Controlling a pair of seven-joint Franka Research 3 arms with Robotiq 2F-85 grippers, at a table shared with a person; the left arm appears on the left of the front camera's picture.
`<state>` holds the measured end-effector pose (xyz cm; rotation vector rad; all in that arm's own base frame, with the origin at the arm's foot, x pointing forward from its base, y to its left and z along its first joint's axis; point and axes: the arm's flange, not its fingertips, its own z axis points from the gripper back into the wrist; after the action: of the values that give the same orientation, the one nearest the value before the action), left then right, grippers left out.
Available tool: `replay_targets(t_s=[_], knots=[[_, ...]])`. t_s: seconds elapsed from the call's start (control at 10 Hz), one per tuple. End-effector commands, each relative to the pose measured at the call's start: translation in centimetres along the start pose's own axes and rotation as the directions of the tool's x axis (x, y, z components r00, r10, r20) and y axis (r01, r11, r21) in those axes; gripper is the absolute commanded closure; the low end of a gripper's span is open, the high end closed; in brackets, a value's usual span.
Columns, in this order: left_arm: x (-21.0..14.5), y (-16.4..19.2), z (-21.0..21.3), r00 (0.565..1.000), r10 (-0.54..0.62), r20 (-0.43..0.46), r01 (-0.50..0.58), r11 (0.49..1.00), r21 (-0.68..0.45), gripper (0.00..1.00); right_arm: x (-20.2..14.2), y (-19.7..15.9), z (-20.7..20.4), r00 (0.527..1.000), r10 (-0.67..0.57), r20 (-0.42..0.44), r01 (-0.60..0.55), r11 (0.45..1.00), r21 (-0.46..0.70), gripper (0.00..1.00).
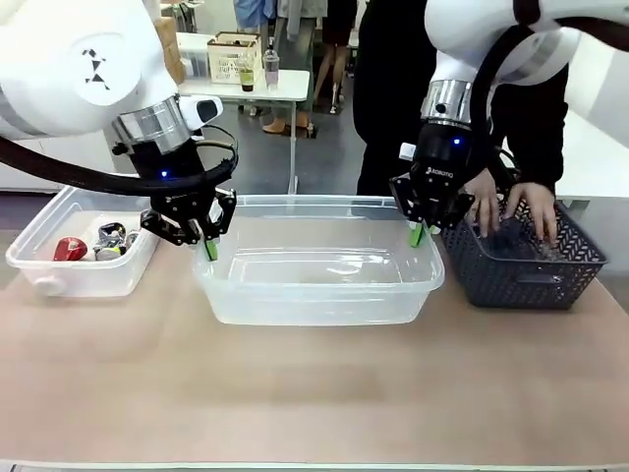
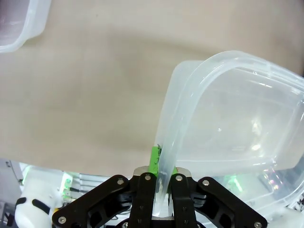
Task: Sort the waste into each basket.
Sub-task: Offer the picked Organizing box to the human.
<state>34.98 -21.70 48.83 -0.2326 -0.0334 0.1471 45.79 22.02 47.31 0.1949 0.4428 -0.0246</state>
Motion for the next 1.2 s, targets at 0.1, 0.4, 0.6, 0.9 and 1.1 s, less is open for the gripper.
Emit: replay_targets(t_s=[0.1, 0.4, 0.6, 0.9, 1.1], knots=[[-0.02, 0.18, -0.27, 0.999, 0.049, 0.006, -0.048, 0.999, -0.005, 1.00, -0.33, 0.02, 0.15, 1.000, 0.013, -0.009, -0.013, 1.000, 0.008, 1.00], [-0.02, 0.18, -0.27, 0.999, 0.049, 0.006, -0.048, 0.999, -0.005, 1.00, -0.33, 0.02, 0.15, 1.000, 0.013, -0.009, -0.013, 1.000, 0.008, 1.00], [-0.02, 0.18, -0.27, 0.999, 0.049, 0.006, -0.048, 0.999, -0.005, 1.00, -0.33, 0.02, 0.15, 1.000, 0.013, -0.009, -0.013, 1.000, 0.008, 1.00], [-0.02, 0.18, -0.27, 0.999, 0.049, 0.006, -0.048, 0.999, -0.005, 1.00, -0.33, 0.02, 0.15, 1.000, 0.013, -0.009, -0.013, 1.000, 0.008, 1.00], [-0.02, 0.18, -0.27, 0.999, 0.049, 0.006, -0.048, 0.999, -0.005, 1.00, -0.33, 0.02, 0.15, 1.000, 0.013, -0.009, -0.013, 1.000, 0.008, 1.00]])
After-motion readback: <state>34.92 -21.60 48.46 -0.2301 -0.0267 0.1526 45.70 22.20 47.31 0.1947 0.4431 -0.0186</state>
